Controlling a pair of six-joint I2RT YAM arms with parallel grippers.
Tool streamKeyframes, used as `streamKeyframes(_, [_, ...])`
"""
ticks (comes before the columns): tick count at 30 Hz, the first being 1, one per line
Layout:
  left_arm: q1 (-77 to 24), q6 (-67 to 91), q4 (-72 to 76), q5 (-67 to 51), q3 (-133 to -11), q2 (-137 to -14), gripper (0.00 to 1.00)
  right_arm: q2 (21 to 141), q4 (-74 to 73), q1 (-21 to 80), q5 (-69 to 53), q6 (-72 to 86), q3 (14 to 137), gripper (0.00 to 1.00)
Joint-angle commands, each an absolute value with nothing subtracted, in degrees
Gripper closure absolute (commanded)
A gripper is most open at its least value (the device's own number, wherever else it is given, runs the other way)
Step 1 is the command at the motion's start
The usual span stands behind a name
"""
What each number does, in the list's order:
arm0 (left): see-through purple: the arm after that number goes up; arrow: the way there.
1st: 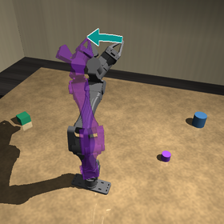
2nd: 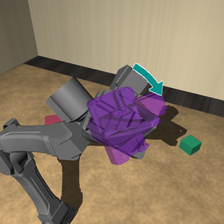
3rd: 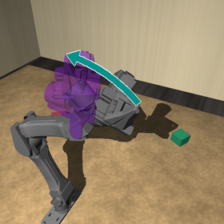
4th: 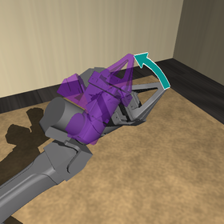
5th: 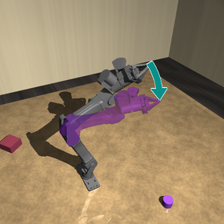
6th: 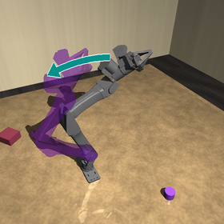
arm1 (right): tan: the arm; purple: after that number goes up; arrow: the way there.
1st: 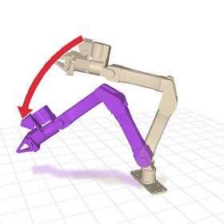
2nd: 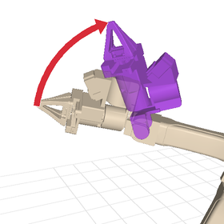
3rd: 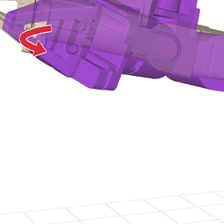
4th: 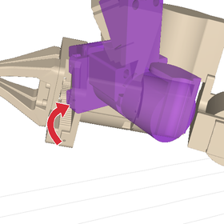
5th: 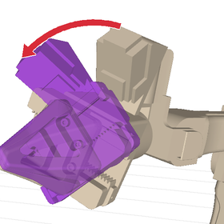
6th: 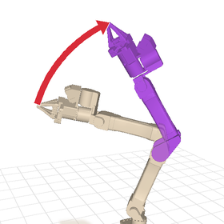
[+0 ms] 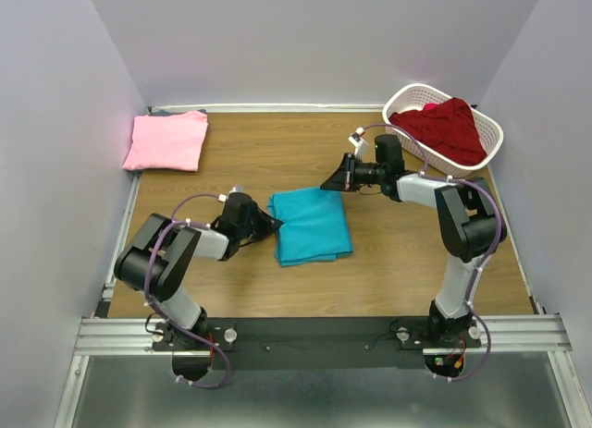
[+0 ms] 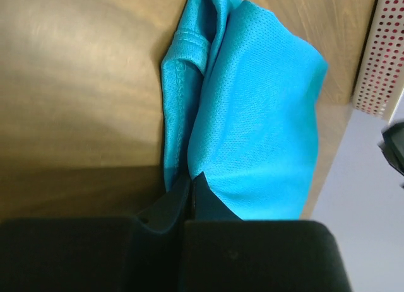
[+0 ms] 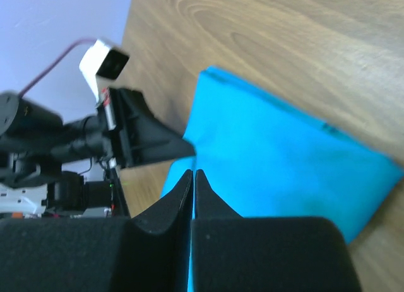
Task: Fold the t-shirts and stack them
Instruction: Fold the tshirt
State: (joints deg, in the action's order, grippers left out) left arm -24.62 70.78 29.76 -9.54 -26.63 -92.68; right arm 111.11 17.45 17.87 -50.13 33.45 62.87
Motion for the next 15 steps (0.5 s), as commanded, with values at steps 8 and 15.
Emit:
streamKeyframes(8, [-23.73, 55.29, 14.25, -6.42, -31.37, -85.62, 0.71, 105.82, 13.54, 17.49, -50.45, 31.55, 55.9, 0.9])
streamKeyframes(15, [-24.52, 51.59, 1.77, -0.44, -33.75, -71.11, 0.6, 106.79, 13.54, 17.49, -50.8, 31.46, 55.99, 0.9])
